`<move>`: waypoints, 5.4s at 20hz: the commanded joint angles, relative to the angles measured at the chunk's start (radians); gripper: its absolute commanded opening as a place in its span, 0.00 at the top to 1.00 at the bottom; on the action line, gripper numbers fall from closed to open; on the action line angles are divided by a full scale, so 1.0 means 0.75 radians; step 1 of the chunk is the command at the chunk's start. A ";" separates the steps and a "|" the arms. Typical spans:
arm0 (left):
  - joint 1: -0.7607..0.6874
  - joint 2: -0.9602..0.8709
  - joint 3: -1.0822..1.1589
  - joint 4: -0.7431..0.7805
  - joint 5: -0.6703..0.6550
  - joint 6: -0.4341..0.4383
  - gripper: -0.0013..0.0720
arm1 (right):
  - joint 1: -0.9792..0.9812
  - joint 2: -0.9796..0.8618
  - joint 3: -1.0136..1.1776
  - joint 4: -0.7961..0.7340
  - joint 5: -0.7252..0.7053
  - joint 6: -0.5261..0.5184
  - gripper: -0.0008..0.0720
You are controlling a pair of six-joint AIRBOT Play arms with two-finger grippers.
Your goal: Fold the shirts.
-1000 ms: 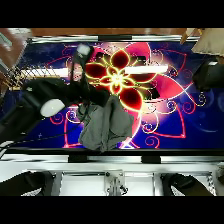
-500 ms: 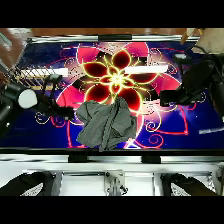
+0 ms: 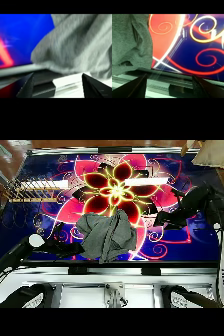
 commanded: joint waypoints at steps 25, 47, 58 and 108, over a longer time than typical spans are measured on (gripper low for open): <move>0.221 -0.023 1.123 0.005 -0.193 0.475 0.94 | 0.359 -0.056 0.322 -0.261 0.227 -0.168 0.89; 0.287 0.370 1.072 0.241 -0.644 0.081 0.94 | 0.358 0.406 1.007 -0.616 0.124 -0.031 0.89; 0.288 -0.047 0.542 0.073 0.199 0.112 0.94 | 0.358 -0.453 0.679 -0.464 0.622 0.417 0.89; 0.256 0.177 0.092 0.490 0.064 0.112 0.94 | -0.218 -0.100 -0.372 0.108 0.197 -0.074 0.07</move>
